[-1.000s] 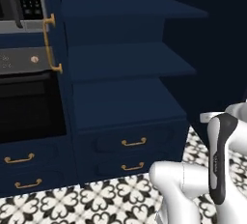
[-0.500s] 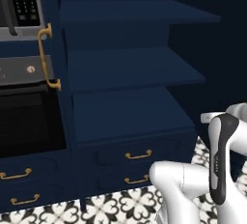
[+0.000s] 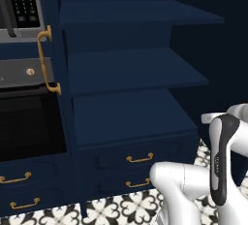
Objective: Pick the kettle from the counter and place it on the tray. Then pick the mug from the cabinet and place it on the tray. Then close the cabinet doors.
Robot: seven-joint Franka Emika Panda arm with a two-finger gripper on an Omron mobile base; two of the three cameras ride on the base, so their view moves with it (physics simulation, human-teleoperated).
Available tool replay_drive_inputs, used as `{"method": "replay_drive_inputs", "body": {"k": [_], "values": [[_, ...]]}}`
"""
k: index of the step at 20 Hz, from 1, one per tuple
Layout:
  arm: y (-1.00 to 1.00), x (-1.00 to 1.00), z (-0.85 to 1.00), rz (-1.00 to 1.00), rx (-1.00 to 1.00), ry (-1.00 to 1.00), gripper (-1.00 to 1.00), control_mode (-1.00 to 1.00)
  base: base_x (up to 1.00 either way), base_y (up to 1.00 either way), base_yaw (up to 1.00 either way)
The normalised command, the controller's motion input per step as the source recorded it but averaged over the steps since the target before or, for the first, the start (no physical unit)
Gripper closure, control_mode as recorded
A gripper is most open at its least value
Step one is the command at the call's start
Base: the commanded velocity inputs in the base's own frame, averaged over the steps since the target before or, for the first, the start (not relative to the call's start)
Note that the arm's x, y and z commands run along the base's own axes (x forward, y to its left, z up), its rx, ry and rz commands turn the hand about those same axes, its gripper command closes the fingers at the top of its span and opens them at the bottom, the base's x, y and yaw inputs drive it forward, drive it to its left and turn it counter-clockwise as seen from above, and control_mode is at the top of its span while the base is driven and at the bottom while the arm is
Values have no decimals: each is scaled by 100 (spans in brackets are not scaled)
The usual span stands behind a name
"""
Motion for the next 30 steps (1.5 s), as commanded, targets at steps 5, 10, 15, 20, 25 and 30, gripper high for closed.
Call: {"method": "replay_drive_inputs", "body": {"k": [5, 10, 15, 20, 25, 30], "values": [[0, 0, 0, 0, 0, 0, -100, 100, -21, -6, 0], [0, 0, 0, 0, 0, 0, -100, 100, -13, 0, 10], [0, 0, 0, 0, 0, 0, -100, 100, -18, 0, 10], [0, 0, 0, 0, 0, 0, -100, 100, 0, 3, 1], [0, 0, 0, 0, 0, 0, -100, -100, 0, 0, 0], [-2, -14, 1, -13, 4, -2, -100, -100, 0, 0, 0]]}}
